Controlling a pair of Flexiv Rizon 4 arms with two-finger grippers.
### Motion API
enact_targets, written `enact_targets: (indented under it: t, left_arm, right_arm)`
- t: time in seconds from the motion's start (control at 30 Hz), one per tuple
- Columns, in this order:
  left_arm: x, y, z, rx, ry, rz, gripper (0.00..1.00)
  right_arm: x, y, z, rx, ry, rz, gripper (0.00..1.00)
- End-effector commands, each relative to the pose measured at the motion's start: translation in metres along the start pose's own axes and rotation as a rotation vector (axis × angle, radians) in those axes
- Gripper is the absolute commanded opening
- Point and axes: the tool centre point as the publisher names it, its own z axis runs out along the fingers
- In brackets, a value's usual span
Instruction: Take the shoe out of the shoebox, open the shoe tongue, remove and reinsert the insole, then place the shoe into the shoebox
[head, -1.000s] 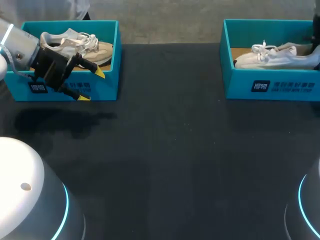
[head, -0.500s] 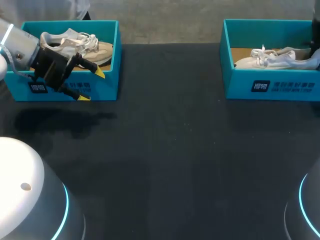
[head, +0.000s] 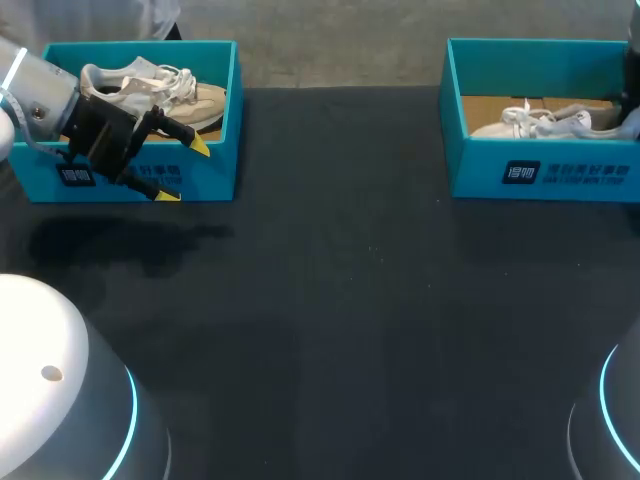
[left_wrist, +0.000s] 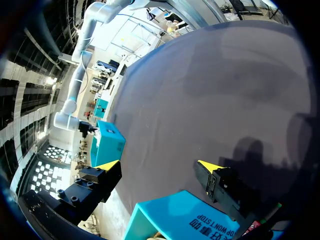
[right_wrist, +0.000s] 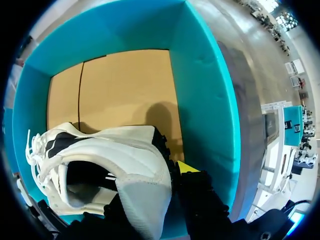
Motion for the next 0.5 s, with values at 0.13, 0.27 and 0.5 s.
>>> enact_targets:
  t: [0.13, 0.27, 0.5]
  left_arm:
    - [0.0, -0.001, 0.0, -0.003, 0.003, 0.0, 1.0]
    - [0.0, -0.001, 0.0, -0.003, 0.003, 0.0, 1.0]
    - [0.0, -0.001, 0.0, -0.003, 0.003, 0.0, 1.0]
  right_arm:
    - [-0.001, 0.002, 0.007, 0.0, 0.008, -0.01, 0.0]
    - [0.0, 0.004, 0.011, -0.003, 0.009, -0.014, 0.0]
    - [0.0, 0.003, 0.022, 0.002, 0.016, -0.025, 0.0]
